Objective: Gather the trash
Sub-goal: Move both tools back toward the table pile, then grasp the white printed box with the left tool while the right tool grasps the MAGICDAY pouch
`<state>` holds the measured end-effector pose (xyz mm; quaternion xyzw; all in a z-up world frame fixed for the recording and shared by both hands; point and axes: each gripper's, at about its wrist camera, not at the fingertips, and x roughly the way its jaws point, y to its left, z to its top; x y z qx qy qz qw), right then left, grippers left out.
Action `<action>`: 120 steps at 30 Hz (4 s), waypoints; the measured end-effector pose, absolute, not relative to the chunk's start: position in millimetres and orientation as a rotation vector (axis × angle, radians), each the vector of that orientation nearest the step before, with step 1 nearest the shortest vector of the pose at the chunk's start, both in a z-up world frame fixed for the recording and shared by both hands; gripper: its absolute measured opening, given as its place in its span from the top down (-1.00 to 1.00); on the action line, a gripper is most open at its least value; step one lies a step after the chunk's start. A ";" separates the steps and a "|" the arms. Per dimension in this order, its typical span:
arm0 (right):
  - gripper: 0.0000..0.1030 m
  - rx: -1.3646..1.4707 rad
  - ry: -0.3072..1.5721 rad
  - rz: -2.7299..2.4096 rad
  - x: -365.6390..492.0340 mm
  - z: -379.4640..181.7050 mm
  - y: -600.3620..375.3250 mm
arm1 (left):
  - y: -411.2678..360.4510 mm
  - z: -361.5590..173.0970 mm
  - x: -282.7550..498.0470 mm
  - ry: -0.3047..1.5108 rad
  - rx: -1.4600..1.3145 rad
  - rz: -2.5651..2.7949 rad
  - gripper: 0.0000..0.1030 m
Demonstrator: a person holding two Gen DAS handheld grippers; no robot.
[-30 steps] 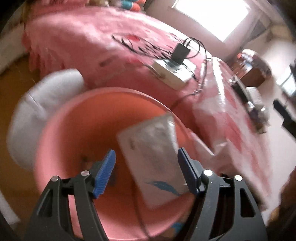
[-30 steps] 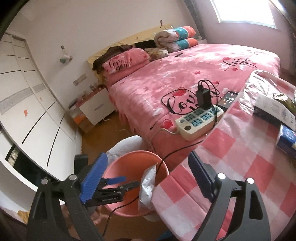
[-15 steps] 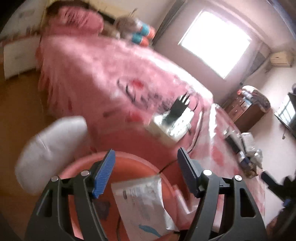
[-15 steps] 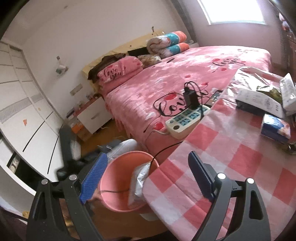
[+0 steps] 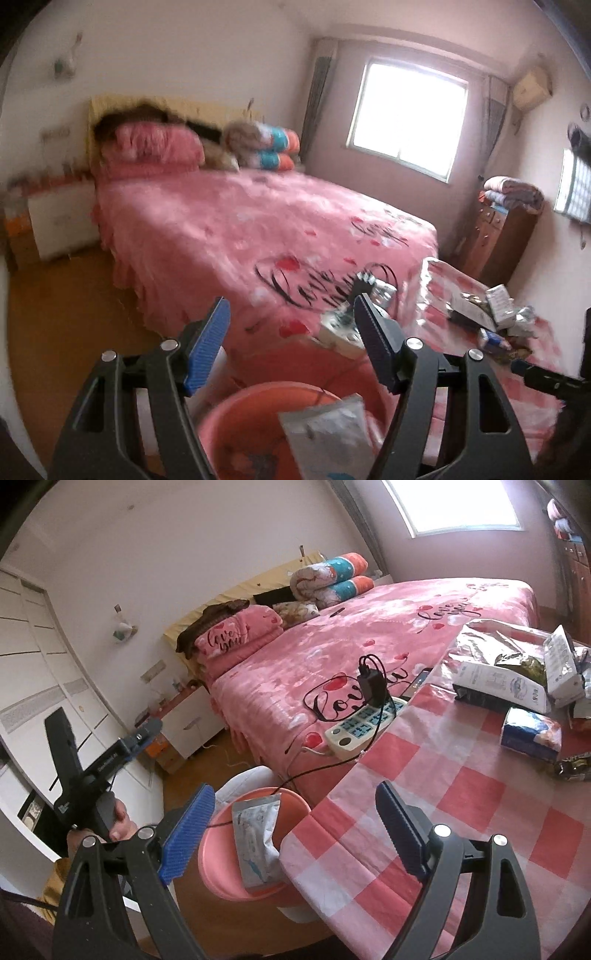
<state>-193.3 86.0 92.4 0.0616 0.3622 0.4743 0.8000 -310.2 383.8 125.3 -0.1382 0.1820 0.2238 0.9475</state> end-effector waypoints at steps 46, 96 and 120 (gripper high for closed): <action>-0.83 0.594 0.502 0.356 -160.2 119.5 -238.3 | 74.8 170.1 -207.6 0.607 -0.578 -0.520 -0.43; -0.34 0.495 0.721 0.511 3.2 46.5 -196.8 | 83.9 67.7 107.1 0.974 -0.253 -0.423 -0.30; -0.29 0.411 0.713 0.509 36.7 48.3 -162.5 | 46.5 33.5 128.2 1.004 -0.171 -0.434 -0.25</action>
